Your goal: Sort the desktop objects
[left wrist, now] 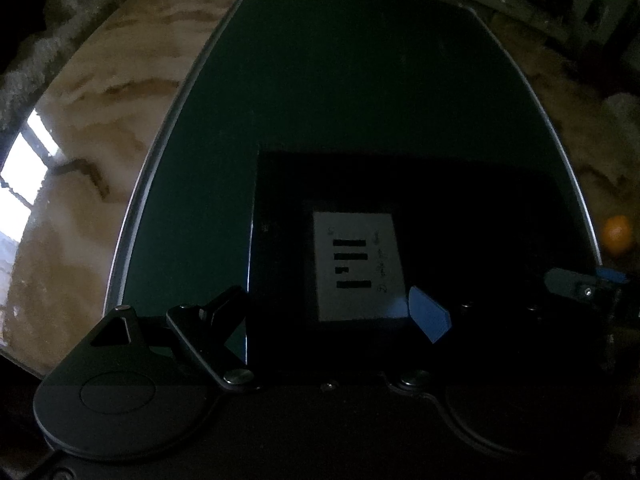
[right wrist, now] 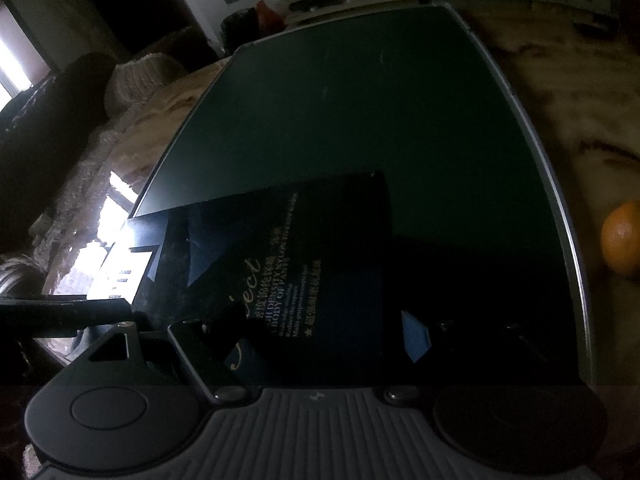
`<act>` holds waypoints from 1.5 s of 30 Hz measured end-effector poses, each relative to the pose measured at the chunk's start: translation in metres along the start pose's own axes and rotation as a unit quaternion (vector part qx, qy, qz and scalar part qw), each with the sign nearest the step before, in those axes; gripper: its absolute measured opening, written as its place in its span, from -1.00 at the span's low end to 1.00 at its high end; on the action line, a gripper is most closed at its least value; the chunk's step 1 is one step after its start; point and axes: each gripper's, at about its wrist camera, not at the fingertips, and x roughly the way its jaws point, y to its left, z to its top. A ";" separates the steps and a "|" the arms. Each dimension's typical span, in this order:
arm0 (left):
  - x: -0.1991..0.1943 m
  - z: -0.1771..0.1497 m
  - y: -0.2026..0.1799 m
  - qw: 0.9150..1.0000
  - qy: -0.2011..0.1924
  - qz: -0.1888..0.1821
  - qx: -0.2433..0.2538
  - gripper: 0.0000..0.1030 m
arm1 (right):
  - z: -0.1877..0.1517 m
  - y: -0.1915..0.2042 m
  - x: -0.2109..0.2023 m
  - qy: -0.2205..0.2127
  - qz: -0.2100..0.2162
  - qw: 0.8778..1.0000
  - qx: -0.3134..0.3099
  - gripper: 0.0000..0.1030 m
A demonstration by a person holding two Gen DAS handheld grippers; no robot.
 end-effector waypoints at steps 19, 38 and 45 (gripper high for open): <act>0.002 -0.008 -0.029 0.998 -0.005 0.062 0.027 0.79 | -0.007 0.017 0.004 -0.023 -0.035 0.998 -0.038 0.62; -0.014 -0.025 -0.060 0.995 -0.036 0.089 0.039 0.79 | -0.029 0.051 -0.014 -0.084 -0.067 0.988 -0.109 0.64; -0.004 -0.028 -0.060 0.995 -0.028 0.088 0.038 0.79 | -0.032 0.056 -0.010 -0.080 -0.074 0.987 -0.115 0.63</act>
